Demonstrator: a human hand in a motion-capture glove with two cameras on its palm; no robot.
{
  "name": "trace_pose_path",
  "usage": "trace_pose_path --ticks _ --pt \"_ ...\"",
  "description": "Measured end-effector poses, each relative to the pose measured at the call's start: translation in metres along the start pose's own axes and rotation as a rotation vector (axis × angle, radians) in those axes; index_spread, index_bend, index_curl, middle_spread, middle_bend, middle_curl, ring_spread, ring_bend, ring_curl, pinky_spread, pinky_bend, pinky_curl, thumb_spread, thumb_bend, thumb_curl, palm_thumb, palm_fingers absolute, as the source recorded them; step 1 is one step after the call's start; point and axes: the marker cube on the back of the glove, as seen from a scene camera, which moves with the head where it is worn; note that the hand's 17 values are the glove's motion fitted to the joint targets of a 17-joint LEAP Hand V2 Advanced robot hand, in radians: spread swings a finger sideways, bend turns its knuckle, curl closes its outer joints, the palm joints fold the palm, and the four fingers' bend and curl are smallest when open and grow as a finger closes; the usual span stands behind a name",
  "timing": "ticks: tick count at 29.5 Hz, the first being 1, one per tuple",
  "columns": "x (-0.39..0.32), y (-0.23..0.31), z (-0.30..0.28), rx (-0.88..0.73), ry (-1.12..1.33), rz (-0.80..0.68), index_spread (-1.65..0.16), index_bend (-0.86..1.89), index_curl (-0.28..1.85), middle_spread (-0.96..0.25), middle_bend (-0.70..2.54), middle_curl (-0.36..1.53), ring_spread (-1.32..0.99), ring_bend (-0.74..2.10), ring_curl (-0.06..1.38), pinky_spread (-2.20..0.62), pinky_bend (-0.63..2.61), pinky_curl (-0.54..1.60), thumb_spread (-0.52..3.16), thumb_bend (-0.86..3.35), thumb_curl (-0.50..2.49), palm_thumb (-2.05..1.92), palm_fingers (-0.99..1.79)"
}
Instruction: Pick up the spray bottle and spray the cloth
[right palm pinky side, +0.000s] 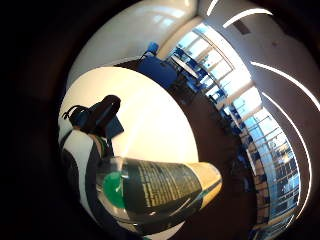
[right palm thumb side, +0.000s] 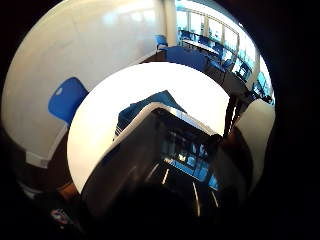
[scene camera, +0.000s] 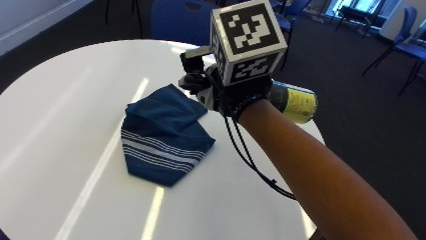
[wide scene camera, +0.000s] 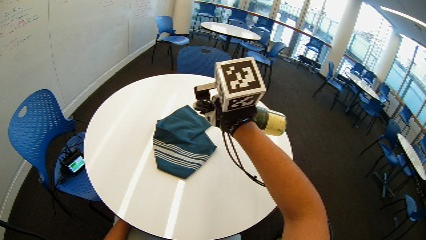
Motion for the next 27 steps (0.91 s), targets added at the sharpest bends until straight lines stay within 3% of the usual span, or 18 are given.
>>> trace_pose_path --ticks 27 --pt "-0.077 0.026 0.036 -0.026 0.376 -0.360 -0.24 0.58 0.58 -0.20 0.66 0.52 -0.22 0.60 0.45 -0.27 0.37 0.39 0.35 -0.03 0.89 0.86 1.40"
